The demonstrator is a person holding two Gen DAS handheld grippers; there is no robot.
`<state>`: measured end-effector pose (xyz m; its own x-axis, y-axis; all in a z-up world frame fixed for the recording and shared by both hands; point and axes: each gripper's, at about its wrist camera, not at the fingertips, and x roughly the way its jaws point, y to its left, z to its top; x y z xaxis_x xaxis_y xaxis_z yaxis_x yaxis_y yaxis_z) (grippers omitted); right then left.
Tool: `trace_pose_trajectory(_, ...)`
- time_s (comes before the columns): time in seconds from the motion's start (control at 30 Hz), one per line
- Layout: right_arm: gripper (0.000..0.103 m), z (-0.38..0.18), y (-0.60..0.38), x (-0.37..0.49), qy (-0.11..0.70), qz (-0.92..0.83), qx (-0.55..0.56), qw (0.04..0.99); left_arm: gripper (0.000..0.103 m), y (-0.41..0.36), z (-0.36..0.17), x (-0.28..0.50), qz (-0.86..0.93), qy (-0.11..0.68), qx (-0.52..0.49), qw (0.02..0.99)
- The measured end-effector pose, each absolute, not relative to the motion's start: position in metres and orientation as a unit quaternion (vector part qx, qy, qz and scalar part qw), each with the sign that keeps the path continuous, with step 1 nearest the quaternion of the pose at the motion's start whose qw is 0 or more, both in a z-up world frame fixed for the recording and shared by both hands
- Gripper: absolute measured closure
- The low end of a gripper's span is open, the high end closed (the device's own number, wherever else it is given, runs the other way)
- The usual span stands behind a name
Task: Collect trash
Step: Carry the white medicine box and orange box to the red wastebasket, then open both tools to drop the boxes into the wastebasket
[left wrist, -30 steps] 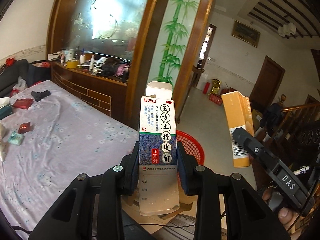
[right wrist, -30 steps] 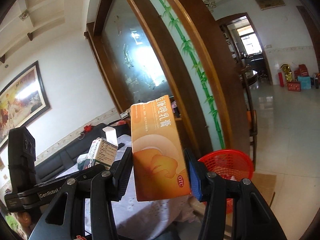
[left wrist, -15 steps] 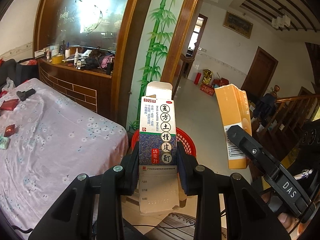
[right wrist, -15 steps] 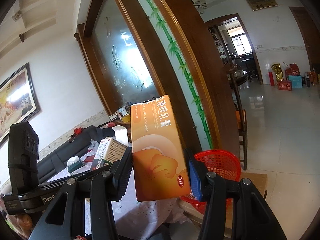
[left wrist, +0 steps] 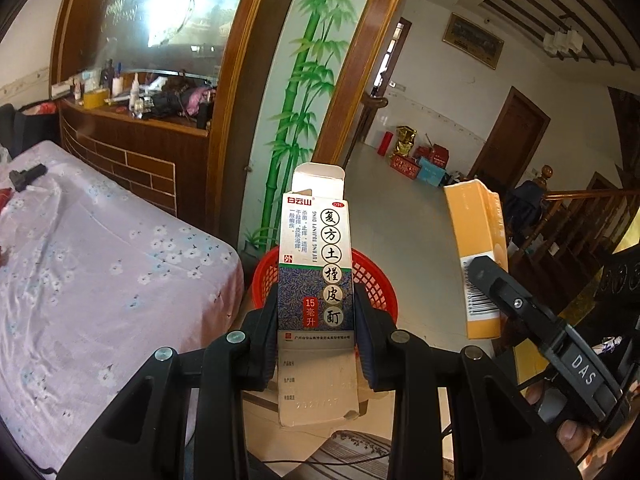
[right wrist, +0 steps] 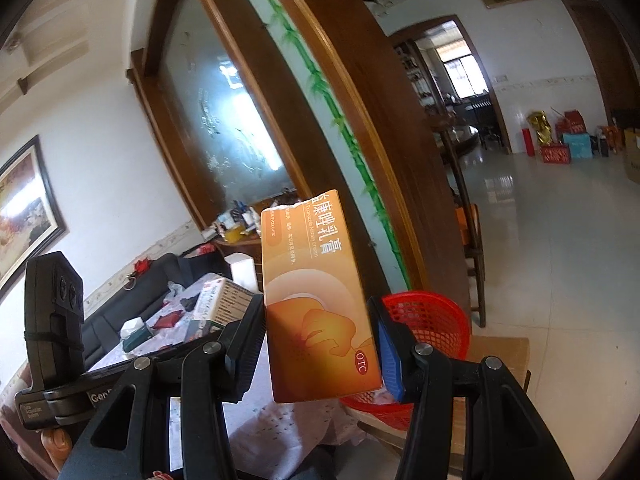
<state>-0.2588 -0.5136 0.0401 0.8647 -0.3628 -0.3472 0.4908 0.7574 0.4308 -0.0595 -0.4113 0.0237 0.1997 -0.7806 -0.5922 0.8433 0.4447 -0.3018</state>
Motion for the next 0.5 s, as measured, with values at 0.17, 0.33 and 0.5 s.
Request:
trace_pose_trajectory(0.17, 0.048, 0.032, -0.535, -0.253, 0.127, -0.248, 0.273, 0.921, 0.072, -0.446, 0.001, -0.046, -0.542, 0.369, 0.064, 0.753)
trace_pose_trajectory(0.33, 0.048, 0.013, -0.566, -0.246, 0.141, -0.258, 0.3, 0.907, 0.072, -0.478, -0.028, -0.035, -0.554, 0.396, 0.075, 0.728)
trace_pose_trajectory(0.5, 0.048, -0.019, -0.6, -0.228, 0.171, -0.237, 0.346, 0.892, 0.072, -0.508, -0.061, -0.025, -0.553, 0.427, 0.085, 0.711)
